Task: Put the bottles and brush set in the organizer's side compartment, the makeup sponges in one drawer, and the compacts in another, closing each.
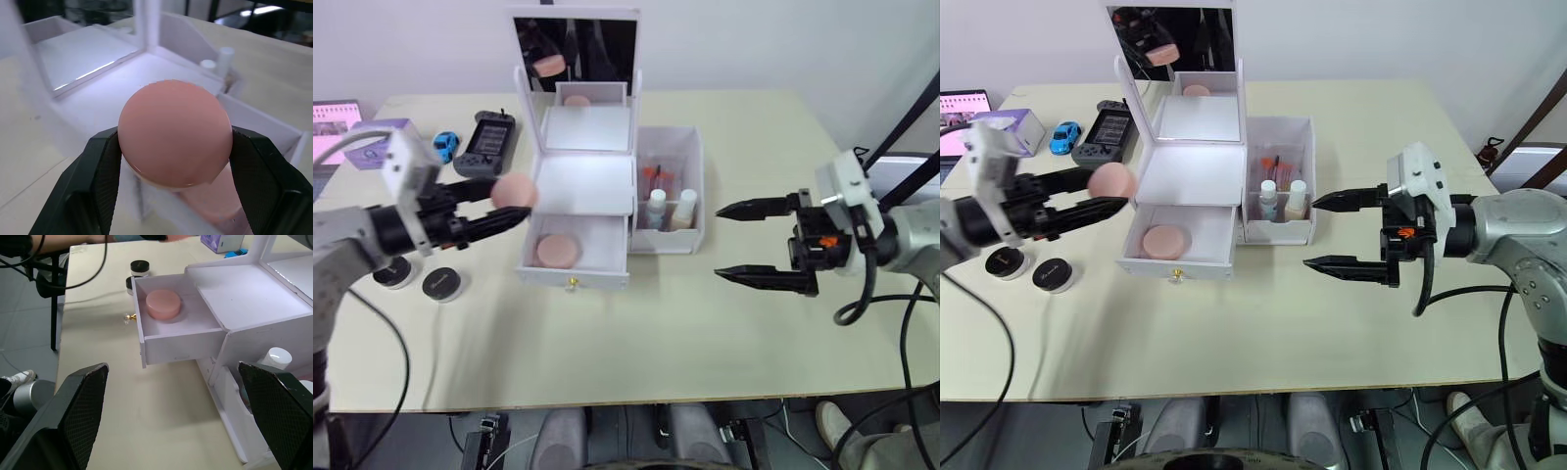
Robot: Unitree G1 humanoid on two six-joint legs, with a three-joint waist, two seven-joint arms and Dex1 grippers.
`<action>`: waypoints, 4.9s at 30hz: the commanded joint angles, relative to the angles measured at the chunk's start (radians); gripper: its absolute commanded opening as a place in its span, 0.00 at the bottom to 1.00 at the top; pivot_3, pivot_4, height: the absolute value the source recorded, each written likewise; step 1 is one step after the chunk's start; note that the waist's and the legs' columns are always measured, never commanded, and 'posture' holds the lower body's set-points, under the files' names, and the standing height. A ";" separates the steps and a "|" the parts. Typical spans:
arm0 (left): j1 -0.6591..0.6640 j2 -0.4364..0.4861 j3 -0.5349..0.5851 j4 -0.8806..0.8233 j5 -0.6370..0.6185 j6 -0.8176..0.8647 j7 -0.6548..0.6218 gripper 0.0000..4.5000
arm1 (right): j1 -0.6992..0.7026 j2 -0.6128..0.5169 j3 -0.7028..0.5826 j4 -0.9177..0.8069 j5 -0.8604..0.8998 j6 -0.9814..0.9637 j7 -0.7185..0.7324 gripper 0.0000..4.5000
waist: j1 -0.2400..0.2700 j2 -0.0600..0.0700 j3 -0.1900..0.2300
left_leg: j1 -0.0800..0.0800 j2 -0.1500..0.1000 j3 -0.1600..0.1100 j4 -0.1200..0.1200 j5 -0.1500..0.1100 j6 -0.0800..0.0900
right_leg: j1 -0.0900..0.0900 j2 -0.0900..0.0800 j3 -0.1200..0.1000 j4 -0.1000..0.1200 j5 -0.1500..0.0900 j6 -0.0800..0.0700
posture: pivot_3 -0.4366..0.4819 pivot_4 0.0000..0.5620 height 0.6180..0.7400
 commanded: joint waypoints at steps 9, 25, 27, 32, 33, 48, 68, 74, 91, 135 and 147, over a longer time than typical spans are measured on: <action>-0.156 -0.048 -0.269 -0.079 0.125 -0.041 -0.079 0.59 | 0.078 -0.035 -0.156 -0.130 0.111 0.086 -0.113 1.00 | 0.000 0.000 0.000 | 0.000 0.001 -0.001 0.000 0.000 0.001 | 0.000 0.002 0.000 0.000 0.002 0.003 | 0.48 0.27 1.00; -0.184 -0.060 -0.333 -0.084 0.223 -0.015 -0.117 0.92 | 0.136 -0.069 -0.219 -0.192 0.183 0.126 -0.215 1.00 | -0.001 -0.001 0.000 | 0.000 0.001 -0.001 0.001 0.000 0.001 | 0.001 0.002 0.001 0.000 0.001 0.004 | 0.48 0.27 1.00; -0.189 -0.082 -0.315 -0.077 0.232 -0.019 -0.085 0.98 | 0.129 -0.070 -0.209 -0.189 0.178 0.122 -0.219 1.00 | 0.000 -0.001 0.000 | 0.000 0.001 -0.001 0.001 0.000 0.001 | 0.001 0.002 0.001 0.000 0.000 0.005 | 0.48 0.27 1.00; -0.190 -0.079 -0.281 -0.083 0.202 0.011 -0.087 0.98 | 0.119 -0.077 -0.201 -0.180 0.177 0.115 -0.210 1.00 | 0.000 -0.001 0.000 | 0.000 0.001 -0.001 0.001 0.000 0.001 | 0.001 0.002 0.001 0.000 0.000 0.006 | 0.48 0.27 1.00; -0.187 -0.078 -0.272 -0.084 0.197 0.015 -0.087 0.98 | 0.115 -0.079 -0.199 -0.176 0.177 0.114 -0.207 1.00 | -0.001 -0.001 0.000 | 0.000 0.001 -0.001 0.001 0.000 0.001 | 0.001 0.002 0.001 0.000 0.000 0.006 | 0.48 0.27 1.00; 0.260 0.026 0.355 -0.295 -0.167 0.267 -0.068 0.98 | -0.158 -0.045 0.041 0.038 0.076 -0.008 -0.037 1.00 | -0.015 -0.001 0.001 | 0.002 0.001 0.000 0.000 0.000 0.001 | 0.001 0.002 0.002 0.001 0.000 0.006 | 0.48 0.27 1.00; 0.716 -0.291 0.201 -0.341 0.069 -0.111 0.026 0.02 | -0.287 -0.012 0.136 0.148 -0.044 -0.039 0.098 1.00 | 0.000 0.000 0.000 | 0.001 0.001 0.002 0.002 0.000 0.001 | 0.001 0.000 0.001 -0.001 0.002 0.002 | 0.48 0.27 1.00; 0.571 -0.315 0.107 -0.259 0.084 -0.124 0.087 0.02 | -0.220 -0.037 0.093 0.102 -0.054 -0.012 0.068 1.00 | -0.001 0.000 0.000 | 0.001 0.001 0.002 0.002 0.000 0.001 | 0.001 0.001 0.001 0.000 0.002 0.002 | 0.48 0.27 1.00; 0.216 -0.362 -0.094 -0.087 0.230 -0.220 0.165 0.02 | -0.165 -0.064 0.013 0.006 -0.015 0.066 -0.024 1.00 | 0.000 0.000 -0.001 | 0.002 0.001 0.001 0.002 0.000 0.001 | 0.001 0.002 0.001 0.001 0.002 0.002 | 0.48 0.27 1.00; 0.206 -0.427 -0.164 0.078 0.310 -0.335 0.157 0.02 | -0.130 -0.086 -0.028 -0.003 -0.005 0.054 -0.031 1.00 | 0.002 0.000 -0.001 | 0.002 0.001 0.000 0.001 0.000 0.002 | 0.002 0.002 0.001 0.000 0.003 0.002 | 0.48 0.27 1.00; 0.160 -0.442 -0.166 0.115 0.365 -0.375 0.161 0.02 | -0.160 -0.098 -0.020 -0.001 -0.003 0.076 -0.042 1.00 | 0.003 0.000 -0.001 | 0.001 0.001 0.000 0.003 0.000 0.001 | 0.002 0.002 0.001 0.000 0.003 0.003 | 0.48 0.27 1.00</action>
